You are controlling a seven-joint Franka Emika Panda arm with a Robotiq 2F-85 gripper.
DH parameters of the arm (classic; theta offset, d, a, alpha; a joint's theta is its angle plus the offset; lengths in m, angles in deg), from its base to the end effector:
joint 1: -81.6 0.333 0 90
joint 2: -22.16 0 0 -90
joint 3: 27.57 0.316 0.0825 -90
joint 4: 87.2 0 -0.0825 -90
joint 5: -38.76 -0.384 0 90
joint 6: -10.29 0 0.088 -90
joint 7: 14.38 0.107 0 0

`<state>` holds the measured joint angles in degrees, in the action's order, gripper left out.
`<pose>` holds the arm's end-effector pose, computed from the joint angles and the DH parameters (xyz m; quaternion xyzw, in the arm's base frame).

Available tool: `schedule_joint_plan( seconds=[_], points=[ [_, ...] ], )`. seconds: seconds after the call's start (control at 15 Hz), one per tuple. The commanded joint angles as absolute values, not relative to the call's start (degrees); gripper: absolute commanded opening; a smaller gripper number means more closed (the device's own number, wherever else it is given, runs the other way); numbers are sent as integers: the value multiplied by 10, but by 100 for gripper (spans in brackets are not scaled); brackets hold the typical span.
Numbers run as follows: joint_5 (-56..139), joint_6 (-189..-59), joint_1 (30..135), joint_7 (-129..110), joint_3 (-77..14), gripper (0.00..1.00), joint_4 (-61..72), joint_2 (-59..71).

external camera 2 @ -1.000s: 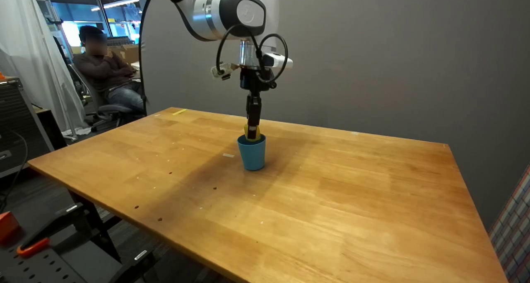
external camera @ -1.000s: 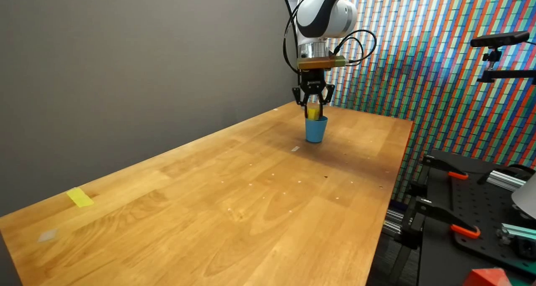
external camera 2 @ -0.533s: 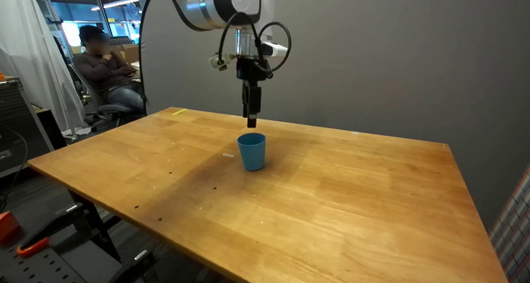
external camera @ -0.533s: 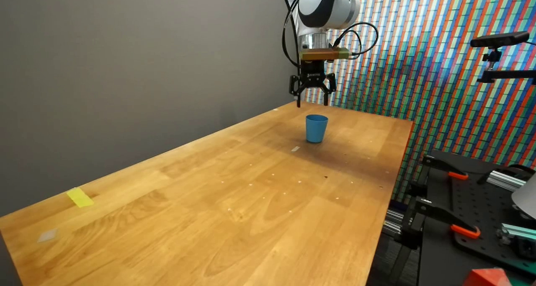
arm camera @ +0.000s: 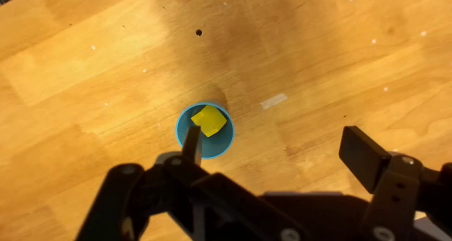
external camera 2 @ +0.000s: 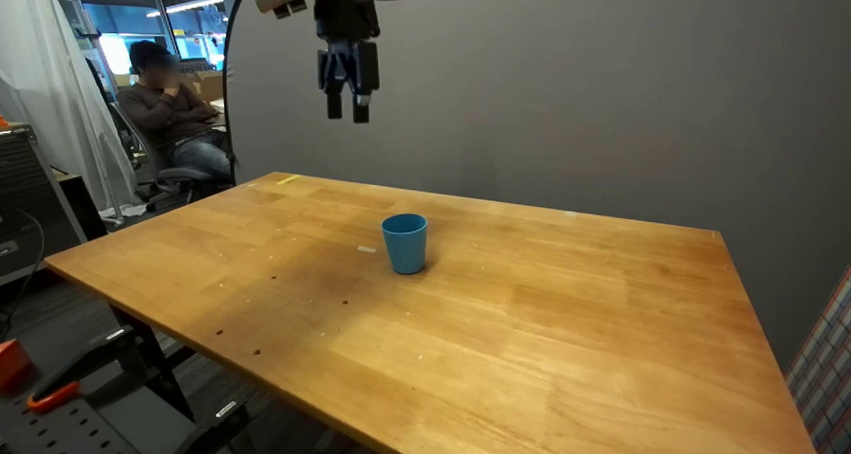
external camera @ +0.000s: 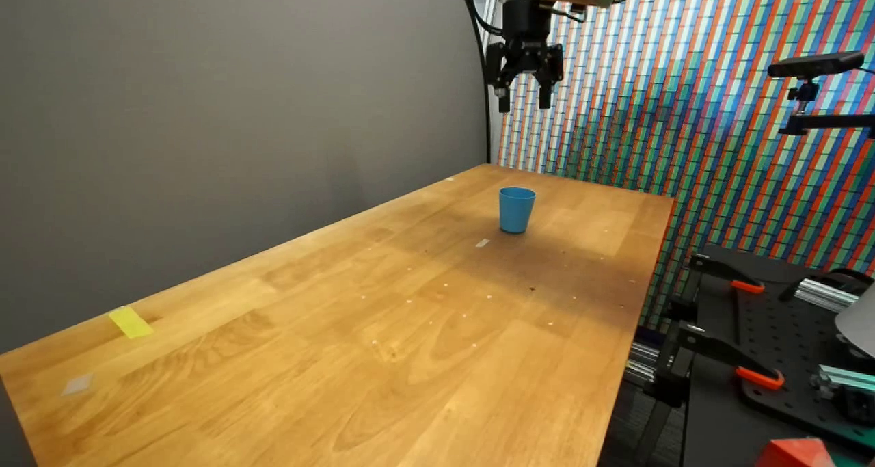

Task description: Put the yellow cube inside the blue cup

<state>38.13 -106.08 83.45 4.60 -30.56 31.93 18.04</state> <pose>0.5458 -0.0100 0.3840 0.9824 -0.1771 -0.0597 0.0064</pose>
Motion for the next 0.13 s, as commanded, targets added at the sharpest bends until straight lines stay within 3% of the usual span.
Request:
schedule_joint_plan(
  seconds=[0.0,0.07],
  points=[
    [382,-1050,827,32,-294,100,325,199],
    [381,-1045,827,23,-291,100,332,214]
  ],
)
